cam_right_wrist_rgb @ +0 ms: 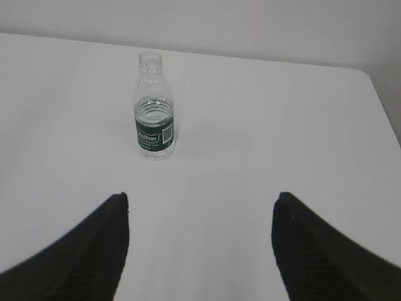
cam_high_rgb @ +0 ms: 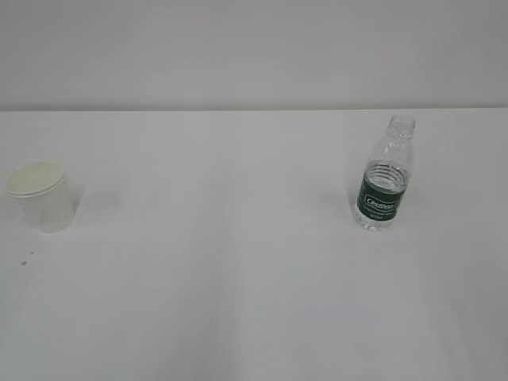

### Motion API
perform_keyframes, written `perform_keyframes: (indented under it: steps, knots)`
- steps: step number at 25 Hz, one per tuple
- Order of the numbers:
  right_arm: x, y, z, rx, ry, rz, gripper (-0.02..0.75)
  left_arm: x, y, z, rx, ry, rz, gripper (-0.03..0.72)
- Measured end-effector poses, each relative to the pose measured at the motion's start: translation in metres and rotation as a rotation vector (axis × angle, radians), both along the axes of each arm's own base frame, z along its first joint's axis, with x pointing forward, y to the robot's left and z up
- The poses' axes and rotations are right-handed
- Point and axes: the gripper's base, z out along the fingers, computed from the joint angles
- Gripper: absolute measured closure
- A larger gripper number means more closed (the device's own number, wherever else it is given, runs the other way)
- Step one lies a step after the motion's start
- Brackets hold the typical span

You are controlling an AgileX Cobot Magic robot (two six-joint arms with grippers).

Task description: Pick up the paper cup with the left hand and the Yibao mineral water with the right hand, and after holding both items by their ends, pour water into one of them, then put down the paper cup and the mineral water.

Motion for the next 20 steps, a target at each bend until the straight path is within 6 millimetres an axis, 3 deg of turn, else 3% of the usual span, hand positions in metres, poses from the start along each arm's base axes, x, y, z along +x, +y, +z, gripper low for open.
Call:
perform_keyframes:
  steps: [6,10,20]
  knots:
    - [0.008,0.001,0.002,0.007,-0.053,0.004,0.198,0.012,-0.001,0.006,-0.001,-0.055,0.0,0.232]
    - [0.016,0.003,-0.009,0.037,-0.065,0.02,0.198,0.019,-0.002,0.006,-0.001,-0.067,-0.001,0.232]
    - [0.031,0.007,-0.037,0.051,-0.105,0.073,0.198,0.03,-0.003,-0.019,0.001,-0.114,0.001,0.232]
